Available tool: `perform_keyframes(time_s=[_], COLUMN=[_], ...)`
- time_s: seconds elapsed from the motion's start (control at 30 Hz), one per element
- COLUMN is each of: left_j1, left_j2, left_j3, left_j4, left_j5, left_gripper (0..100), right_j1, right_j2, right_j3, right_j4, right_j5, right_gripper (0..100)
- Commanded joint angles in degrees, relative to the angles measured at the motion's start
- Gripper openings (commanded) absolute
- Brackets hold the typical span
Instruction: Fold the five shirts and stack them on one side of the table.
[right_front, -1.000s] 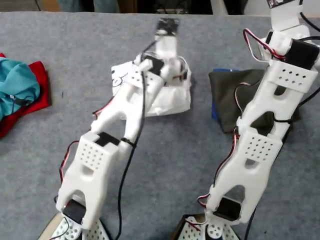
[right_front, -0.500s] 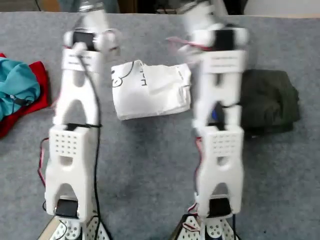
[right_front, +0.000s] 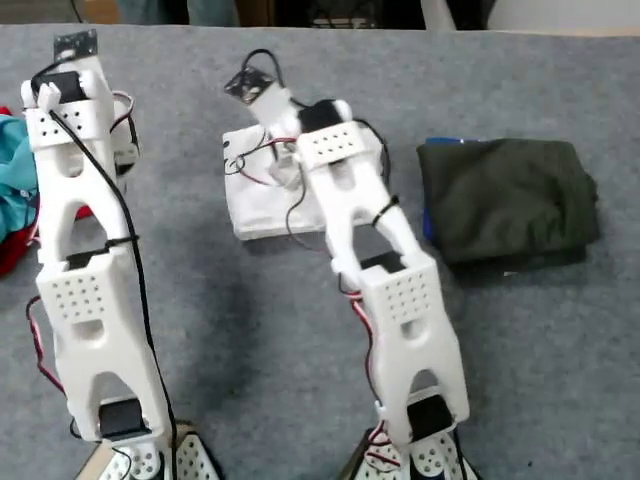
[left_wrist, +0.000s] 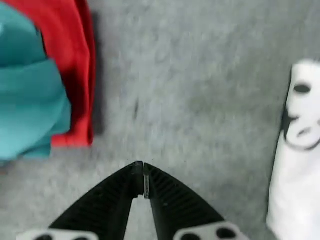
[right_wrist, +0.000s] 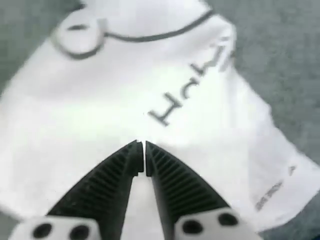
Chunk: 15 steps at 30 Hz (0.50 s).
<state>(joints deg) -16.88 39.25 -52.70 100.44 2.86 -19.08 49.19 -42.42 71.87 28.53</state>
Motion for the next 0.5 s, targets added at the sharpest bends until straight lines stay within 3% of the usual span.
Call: perform_keyframes(time_s=[0.0,0.27,0.47], left_j1=[-0.4,1.9,10.5], left_j2=[-9.2,-22.7,-37.7], left_j3=[10.4,43.6,70.5], left_j4=[-2.8,-20.5,-35.3], left_j5=[-0.9,-1.0,-1.0], left_gripper=[3,3,3], right_j1=[4.1,11.9,15.4], right_j2=[1.6,5.9,9.2], right_j3=[-0.1,-13.2,-22.6], right_j4=[-5.5,-5.4,-8.4], right_j5=[-0.5,-0.5,-0.1], right_gripper=[1.5,1.5,1.5])
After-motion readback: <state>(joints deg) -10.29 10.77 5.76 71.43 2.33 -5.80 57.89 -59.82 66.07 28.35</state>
